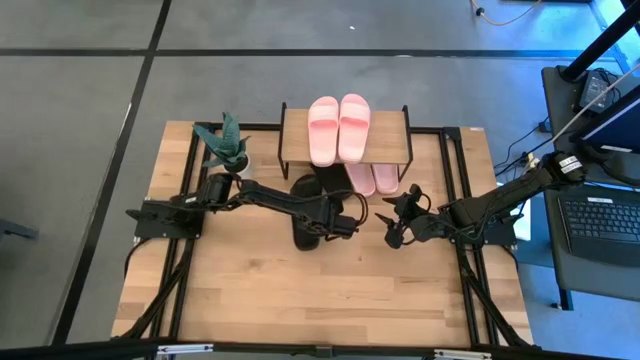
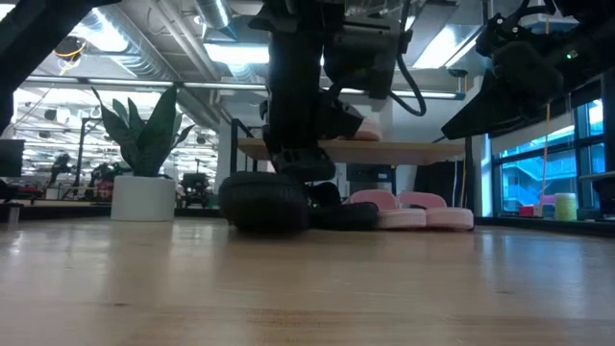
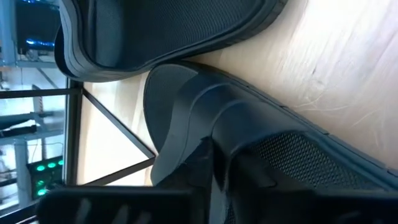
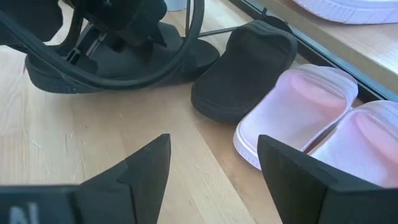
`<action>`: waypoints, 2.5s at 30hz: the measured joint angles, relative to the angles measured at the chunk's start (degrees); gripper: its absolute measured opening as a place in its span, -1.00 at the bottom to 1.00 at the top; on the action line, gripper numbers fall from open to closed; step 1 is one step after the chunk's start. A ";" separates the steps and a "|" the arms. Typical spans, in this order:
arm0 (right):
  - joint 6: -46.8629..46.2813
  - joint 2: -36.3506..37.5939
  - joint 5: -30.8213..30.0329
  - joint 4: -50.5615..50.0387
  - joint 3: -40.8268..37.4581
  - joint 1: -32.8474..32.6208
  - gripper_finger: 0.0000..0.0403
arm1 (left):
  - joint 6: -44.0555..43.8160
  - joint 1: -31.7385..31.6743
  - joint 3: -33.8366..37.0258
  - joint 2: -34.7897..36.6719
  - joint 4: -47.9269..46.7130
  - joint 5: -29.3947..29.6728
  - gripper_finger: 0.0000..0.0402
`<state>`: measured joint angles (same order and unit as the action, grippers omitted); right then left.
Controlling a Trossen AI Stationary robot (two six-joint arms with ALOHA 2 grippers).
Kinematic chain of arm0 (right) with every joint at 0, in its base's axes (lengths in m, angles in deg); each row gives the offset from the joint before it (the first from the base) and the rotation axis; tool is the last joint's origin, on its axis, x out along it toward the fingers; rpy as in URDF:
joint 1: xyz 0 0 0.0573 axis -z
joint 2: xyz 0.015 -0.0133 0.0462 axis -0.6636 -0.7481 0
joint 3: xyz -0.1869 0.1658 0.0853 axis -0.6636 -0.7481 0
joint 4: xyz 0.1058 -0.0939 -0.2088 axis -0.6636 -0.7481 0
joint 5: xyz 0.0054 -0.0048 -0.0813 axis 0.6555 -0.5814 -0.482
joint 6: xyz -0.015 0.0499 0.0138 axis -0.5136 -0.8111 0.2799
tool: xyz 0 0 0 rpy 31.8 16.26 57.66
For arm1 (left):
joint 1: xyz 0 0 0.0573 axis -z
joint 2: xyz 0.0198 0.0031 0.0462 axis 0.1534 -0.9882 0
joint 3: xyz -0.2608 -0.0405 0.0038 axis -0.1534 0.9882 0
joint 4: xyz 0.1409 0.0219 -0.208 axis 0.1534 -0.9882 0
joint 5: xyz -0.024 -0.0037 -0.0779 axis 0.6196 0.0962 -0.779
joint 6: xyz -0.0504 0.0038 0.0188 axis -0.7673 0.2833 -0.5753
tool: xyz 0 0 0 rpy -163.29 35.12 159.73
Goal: Pick and place slides into the shelf
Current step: Put the black slipper under the shelf
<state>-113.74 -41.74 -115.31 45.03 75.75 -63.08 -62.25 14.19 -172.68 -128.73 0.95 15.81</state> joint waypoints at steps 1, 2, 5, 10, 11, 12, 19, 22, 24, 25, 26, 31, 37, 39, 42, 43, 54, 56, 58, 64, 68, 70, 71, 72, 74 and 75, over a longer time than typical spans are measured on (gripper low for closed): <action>-0.04 0.02 0.00 0.00 0.00 0.01 0.20 | -0.11 -0.06 0.00 0.02 0.06 -0.10 -0.81; -0.04 0.00 0.00 0.00 0.00 0.00 0.20 | -0.10 -0.13 0.00 0.04 0.20 -0.14 -0.77; -0.04 0.00 0.02 0.00 0.00 0.01 0.20 | -0.09 -0.11 0.00 0.06 0.22 -0.26 -0.68; -0.04 0.00 0.02 0.00 0.00 -0.01 0.20 | -0.11 -0.11 0.00 0.06 0.04 -0.34 -0.61; -0.04 0.00 0.04 0.00 0.00 0.00 0.20 | -0.11 -0.11 0.00 0.06 -0.01 -0.36 -0.60; -0.04 0.00 0.04 0.00 0.00 0.01 0.20 | -0.15 -0.11 0.00 0.06 -0.06 -0.42 -0.59; -0.06 0.00 0.52 0.02 0.00 0.01 0.20 | -0.31 -0.11 0.00 0.09 -0.23 -1.24 -0.38; -0.06 0.00 0.54 0.02 0.00 -0.01 0.20 | -0.16 -0.11 0.00 0.09 -0.92 -0.80 -0.27; -0.06 0.00 0.55 0.02 0.00 -0.01 0.20 | -0.20 -0.10 -0.11 0.09 -2.28 -0.12 -0.22; -0.06 0.00 0.56 0.02 0.00 0.00 0.20 | -0.37 0.03 -0.51 0.09 -3.55 0.18 -0.20; -0.06 0.00 0.57 0.02 0.00 0.01 0.20 | -0.68 0.06 -0.96 0.09 -4.93 0.46 -0.19; -0.06 0.00 0.58 0.04 0.00 -0.01 0.20 | -3.64 1.24 -3.68 0.26 -11.17 4.16 -0.18; -0.05 0.00 0.61 0.04 0.00 0.00 0.20 | -5.88 4.49 -4.55 5.76 -12.06 9.16 -0.18; 0.14 0.02 0.61 0.15 0.00 -0.01 0.20 | -4.82 5.06 -4.55 7.22 -10.67 7.09 -0.18; 0.11 0.02 0.61 0.11 0.00 -0.01 0.20 | -3.82 5.94 -4.51 8.37 -11.54 6.20 -0.18; 0.11 0.01 0.61 0.12 0.00 -0.01 0.20 | -4.57 6.47 -4.46 8.91 -12.67 6.04 -0.18; -1.08 0.00 9.16 0.17 0.00 -0.03 0.20 | -4.50 16.67 2.91 14.80 3.93 -2.45 -0.18; -0.24 0.00 9.15 0.19 0.00 -0.01 0.20 | -2.04 18.20 7.03 16.19 13.47 -8.08 -0.18; 0.23 0.00 9.14 0.17 0.00 -0.01 0.20 | 0.94 19.21 11.12 17.33 23.76 -13.37 -0.18; 0.98 0.00 9.14 0.48 0.00 -0.01 0.20 | 2.44 17.47 20.98 19.14 46.36 -14.01 -0.18; 0.99 0.00 9.14 0.43 0.00 -0.16 0.20 | 2.56 14.77 25.54 18.13 57.40 -17.40 -0.18; 0.53 0.00 9.16 0.39 0.00 -0.16 0.20 | 2.59 13.85 27.94 18.13 61.70 -17.89 -0.18; 0.44 0.00 9.16 0.32 0.00 -0.16 0.20 | 2.62 13.37 29.11 18.14 63.43 -17.93 -0.18; 0.42 0.00 9.14 0.28 0.00 -0.16 0.20 | 2.60 12.89 30.26 18.16 64.54 -17.78 -0.18; 0.33 0.00 9.14 0.13 0.00 -0.16 0.20 | 2.55 12.23 32.07 18.10 65.39 -17.68 -0.18; 0.21 0.00 9.14 0.15 0.00 -0.16 0.20 | 2.55 11.97 32.58 18.07 66.00 -17.63 -0.18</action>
<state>-113.52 -41.74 -106.17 45.18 75.75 -63.25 -59.70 26.16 -140.11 -110.66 66.95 -1.83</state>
